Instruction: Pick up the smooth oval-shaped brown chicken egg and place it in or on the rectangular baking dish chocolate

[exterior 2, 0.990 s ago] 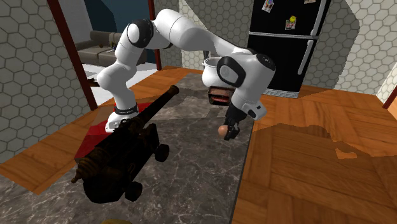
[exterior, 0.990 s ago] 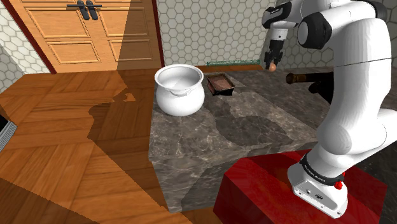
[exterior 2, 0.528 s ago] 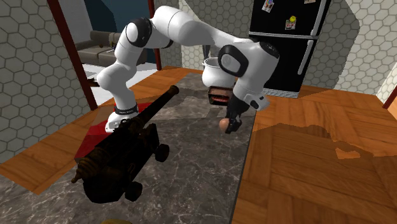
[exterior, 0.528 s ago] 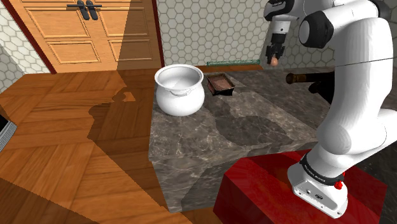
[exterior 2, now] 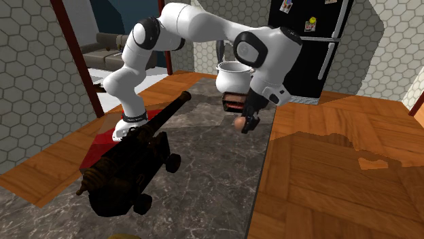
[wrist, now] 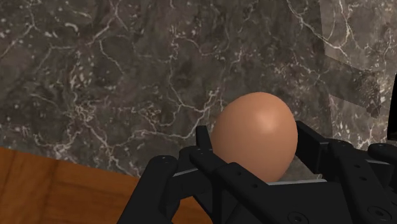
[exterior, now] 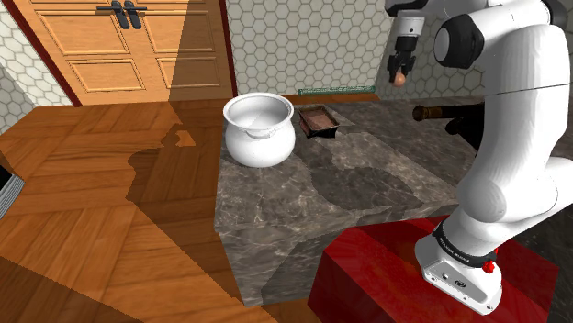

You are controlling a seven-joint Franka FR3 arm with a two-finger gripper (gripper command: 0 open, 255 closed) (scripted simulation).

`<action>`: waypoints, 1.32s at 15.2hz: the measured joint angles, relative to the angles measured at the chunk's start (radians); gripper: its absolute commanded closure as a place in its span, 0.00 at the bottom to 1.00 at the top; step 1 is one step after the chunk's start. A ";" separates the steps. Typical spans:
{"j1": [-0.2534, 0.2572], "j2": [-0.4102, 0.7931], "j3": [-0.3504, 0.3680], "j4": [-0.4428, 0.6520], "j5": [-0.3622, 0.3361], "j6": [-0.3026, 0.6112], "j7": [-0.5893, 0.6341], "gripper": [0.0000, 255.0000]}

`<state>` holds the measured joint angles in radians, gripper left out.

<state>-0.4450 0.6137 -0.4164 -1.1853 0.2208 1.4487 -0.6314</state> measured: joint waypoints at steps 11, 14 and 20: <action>0.124 -0.141 0.015 -0.142 -0.021 0.010 0.116 1.00; 0.184 -0.203 0.029 -0.237 -0.029 0.052 0.176 1.00; 0.285 -0.286 0.067 -0.351 -0.031 0.099 0.301 1.00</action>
<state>-0.1601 0.3278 -0.3497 -1.5359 0.1895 1.5473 -0.3305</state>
